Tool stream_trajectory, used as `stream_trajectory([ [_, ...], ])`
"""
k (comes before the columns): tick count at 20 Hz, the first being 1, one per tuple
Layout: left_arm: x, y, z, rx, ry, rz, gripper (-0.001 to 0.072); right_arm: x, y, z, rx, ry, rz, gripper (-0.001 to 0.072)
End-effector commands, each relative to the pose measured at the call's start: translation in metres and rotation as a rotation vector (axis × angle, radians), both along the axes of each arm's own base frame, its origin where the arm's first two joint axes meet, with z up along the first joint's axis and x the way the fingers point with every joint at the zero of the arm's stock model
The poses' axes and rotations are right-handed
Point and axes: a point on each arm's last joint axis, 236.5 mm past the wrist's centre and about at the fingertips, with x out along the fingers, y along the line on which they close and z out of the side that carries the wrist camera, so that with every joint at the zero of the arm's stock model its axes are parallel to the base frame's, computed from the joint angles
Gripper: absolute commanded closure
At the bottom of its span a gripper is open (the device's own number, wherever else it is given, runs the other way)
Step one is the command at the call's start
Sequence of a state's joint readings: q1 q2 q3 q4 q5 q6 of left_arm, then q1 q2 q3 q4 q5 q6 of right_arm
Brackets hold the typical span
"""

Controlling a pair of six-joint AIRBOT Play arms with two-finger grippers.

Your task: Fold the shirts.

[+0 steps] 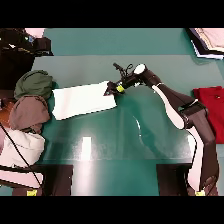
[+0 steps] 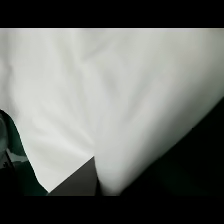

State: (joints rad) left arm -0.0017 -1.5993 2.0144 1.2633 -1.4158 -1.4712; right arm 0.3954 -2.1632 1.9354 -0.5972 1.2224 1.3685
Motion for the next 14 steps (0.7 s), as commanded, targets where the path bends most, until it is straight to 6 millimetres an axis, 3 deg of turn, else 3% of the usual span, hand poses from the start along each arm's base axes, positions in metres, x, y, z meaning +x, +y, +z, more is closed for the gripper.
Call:
stream_trajectory([
  [1,-0.002,0.0,-0.001,0.004,0.007,-0.007,0.0683,0.009,0.01,0.016,0.038,-0.061,0.015,0.0685],
  [3,-0.004,0.0,-0.002,0.005,0.015,-0.01,0.0683,0.02,-0.012,0.033,0.012,-0.099,0.029,0.0687],
  [4,-0.005,0.0,-0.003,0.008,0.019,-0.014,0.0683,0.029,-0.034,0.04,-0.034,-0.131,0.021,0.0687],
  [6,-0.007,0.0,-0.004,0.011,0.026,-0.02,0.0683,0.048,-0.097,0.057,-0.155,-0.193,-0.042,0.0687],
  [10,-0.007,-0.001,-0.003,0.007,0.026,-0.02,0.0683,0.07,-0.261,0.108,-0.356,-0.271,-0.303,0.0688],
  [14,-0.007,-0.005,-0.002,-0.011,0.027,-0.028,0.0682,0.049,-0.42,0.157,-0.468,-0.306,-0.609,0.0687],
])
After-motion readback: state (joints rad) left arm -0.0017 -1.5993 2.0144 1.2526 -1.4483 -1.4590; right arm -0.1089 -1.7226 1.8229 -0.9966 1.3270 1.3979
